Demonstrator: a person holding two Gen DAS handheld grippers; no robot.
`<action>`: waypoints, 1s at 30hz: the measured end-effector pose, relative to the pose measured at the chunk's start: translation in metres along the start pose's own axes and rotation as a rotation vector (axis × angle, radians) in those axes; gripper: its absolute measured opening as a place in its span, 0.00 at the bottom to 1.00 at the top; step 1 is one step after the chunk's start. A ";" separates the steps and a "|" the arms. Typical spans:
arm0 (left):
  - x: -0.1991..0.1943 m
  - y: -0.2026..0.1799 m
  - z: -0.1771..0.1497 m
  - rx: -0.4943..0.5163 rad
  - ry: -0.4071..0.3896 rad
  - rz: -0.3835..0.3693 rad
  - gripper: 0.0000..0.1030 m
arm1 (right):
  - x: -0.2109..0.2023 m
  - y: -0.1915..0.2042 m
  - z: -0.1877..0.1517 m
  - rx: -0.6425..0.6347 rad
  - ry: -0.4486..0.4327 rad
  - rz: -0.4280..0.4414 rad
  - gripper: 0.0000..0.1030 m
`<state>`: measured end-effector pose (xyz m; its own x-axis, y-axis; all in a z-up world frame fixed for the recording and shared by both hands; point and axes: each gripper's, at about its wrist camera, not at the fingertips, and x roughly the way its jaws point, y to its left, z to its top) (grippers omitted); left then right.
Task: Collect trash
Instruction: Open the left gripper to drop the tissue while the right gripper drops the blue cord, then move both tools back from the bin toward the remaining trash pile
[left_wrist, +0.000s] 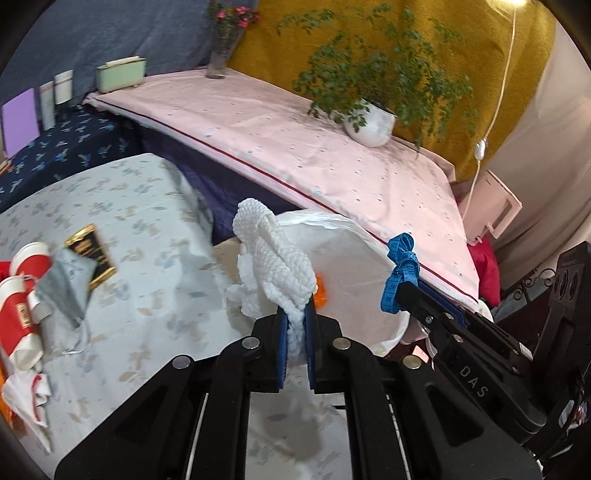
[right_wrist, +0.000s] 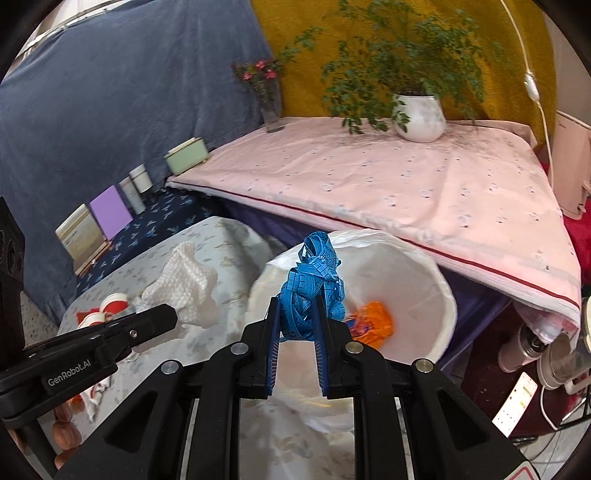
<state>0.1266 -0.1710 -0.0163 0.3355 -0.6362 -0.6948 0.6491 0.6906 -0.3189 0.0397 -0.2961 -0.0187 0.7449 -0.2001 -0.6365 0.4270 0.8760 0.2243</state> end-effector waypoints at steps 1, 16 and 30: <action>0.005 -0.005 0.001 0.008 0.007 -0.006 0.08 | 0.001 -0.006 0.001 0.006 -0.001 -0.008 0.16; 0.043 -0.030 0.017 0.038 0.013 -0.044 0.45 | 0.017 -0.035 0.012 0.029 -0.003 -0.051 0.21; 0.015 0.010 0.010 -0.043 -0.043 0.040 0.61 | 0.003 -0.012 0.016 0.006 -0.031 -0.031 0.36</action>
<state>0.1449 -0.1769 -0.0238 0.3900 -0.6214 -0.6796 0.6049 0.7293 -0.3197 0.0450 -0.3144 -0.0114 0.7467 -0.2407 -0.6201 0.4531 0.8665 0.2093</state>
